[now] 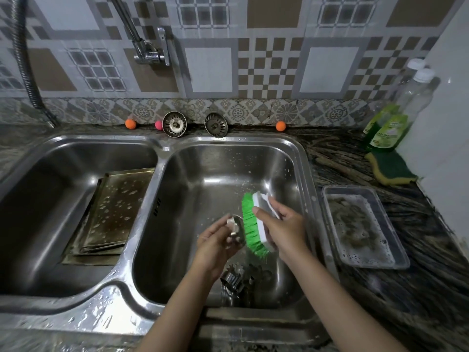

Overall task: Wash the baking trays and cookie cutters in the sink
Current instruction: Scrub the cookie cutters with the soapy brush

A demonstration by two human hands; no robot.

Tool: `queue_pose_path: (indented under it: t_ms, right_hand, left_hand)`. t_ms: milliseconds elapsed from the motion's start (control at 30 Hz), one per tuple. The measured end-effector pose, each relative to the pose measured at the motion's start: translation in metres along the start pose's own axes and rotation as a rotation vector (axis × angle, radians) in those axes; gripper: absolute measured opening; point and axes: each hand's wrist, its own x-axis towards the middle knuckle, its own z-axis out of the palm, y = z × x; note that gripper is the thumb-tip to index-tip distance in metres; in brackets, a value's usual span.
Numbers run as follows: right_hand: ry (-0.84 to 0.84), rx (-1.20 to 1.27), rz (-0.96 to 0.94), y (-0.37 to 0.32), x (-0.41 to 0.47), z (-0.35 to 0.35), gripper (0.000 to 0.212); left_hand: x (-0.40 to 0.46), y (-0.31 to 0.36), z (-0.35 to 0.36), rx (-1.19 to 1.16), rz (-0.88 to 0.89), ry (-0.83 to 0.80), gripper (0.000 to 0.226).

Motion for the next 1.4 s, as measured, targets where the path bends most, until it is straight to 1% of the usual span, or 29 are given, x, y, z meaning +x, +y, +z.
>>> queue_pose_path:
  t_ms: [67, 133, 233, 300, 367, 433, 500, 600, 667, 733, 800, 900, 967, 1067, 1100, 1167, 1200, 1233, 1300, 1367, 1400]
  right_hand:
    - [-0.073, -0.029, -0.042, 0.004, -0.012, 0.006, 0.062]
    - [-0.024, -0.046, -0.095, 0.008, -0.014, 0.011, 0.062]
    - [0.029, -0.076, -0.107, 0.01, -0.001, 0.01, 0.061]
    - [0.054, -0.105, -0.104, 0.009, 0.008, 0.006, 0.061]
    - [0.062, -0.08, -0.093, 0.006, 0.014, 0.001, 0.061]
    - [0.017, -0.019, -0.074, 0.001, 0.015, -0.004, 0.061]
    - [-0.068, 0.004, -0.074, -0.001, 0.014, -0.009, 0.06]
    - [-0.195, 0.002, -0.084, -0.005, 0.014, -0.015, 0.056]
    - [-0.289, 0.027, -0.08, -0.009, 0.014, -0.02, 0.058]
    - [-0.395, 0.04, -0.081, -0.013, 0.012, -0.023, 0.058]
    - [-0.465, 0.06, -0.082, -0.014, 0.008, -0.025, 0.057]
    - [-0.508, 0.077, -0.062, -0.01, 0.006, -0.027, 0.058]
    - [-0.529, 0.07, -0.041, -0.008, 0.005, -0.028, 0.061]
    - [-0.553, 0.031, -0.016, -0.006, 0.005, -0.033, 0.055]
    - [-0.556, 0.019, -0.012, -0.007, 0.005, -0.034, 0.053]
    - [-0.533, 0.015, -0.017, -0.012, 0.009, -0.035, 0.05]
    - [-0.514, 0.022, -0.019, -0.015, 0.012, -0.034, 0.05]
    - [-0.501, 0.027, -0.016, -0.018, 0.014, -0.033, 0.051]
    - [-0.534, -0.006, -0.009, -0.024, 0.018, -0.029, 0.053]
    - [-0.612, -0.061, 0.009, -0.025, 0.016, -0.025, 0.056]
    - [-0.62, -0.066, 0.025, -0.022, 0.015, -0.023, 0.057]
  left_hand:
    - [0.003, 0.001, 0.0, 0.02, 0.022, 0.017, 0.028]
    - [0.001, -0.002, 0.001, 0.063, 0.016, -0.017, 0.03]
    - [-0.006, -0.005, 0.0, 0.123, 0.005, -0.091, 0.029]
    - [-0.009, -0.004, -0.003, 0.227, 0.01, -0.103, 0.03]
    - [-0.008, -0.002, -0.005, 0.328, 0.013, -0.097, 0.032]
    - [-0.006, 0.004, -0.005, 0.406, 0.02, -0.08, 0.034]
    - [-0.005, 0.011, -0.005, 0.491, 0.051, -0.088, 0.035]
    - [-0.004, 0.02, -0.006, 0.587, 0.111, -0.207, 0.031]
    - [0.0, 0.025, -0.01, 0.59, 0.113, -0.263, 0.036]
    - [0.003, 0.03, -0.012, 0.542, 0.111, -0.254, 0.044]
    - [0.004, 0.034, -0.013, 0.475, 0.127, -0.194, 0.05]
    - [0.007, 0.033, -0.019, 0.381, 0.143, -0.083, 0.063]
    - [0.009, 0.028, -0.023, 0.324, 0.141, -0.024, 0.065]
    - [0.014, 0.022, -0.028, 0.281, 0.134, 0.034, 0.064]
    - [0.015, 0.023, -0.03, 0.288, 0.124, 0.022, 0.07]
    - [0.017, 0.026, -0.033, 0.354, 0.068, -0.064, 0.092]
    - [0.018, 0.028, -0.032, 0.414, 0.033, -0.124, 0.099]
    - [0.018, 0.029, -0.03, 0.465, 0.006, -0.182, 0.1]
    - [0.016, 0.031, -0.024, 0.492, -0.017, -0.24, 0.088]
    - [0.015, 0.033, -0.018, 0.434, -0.006, -0.203, 0.071]
    - [0.014, 0.034, -0.015, 0.402, -0.005, -0.163, 0.064]
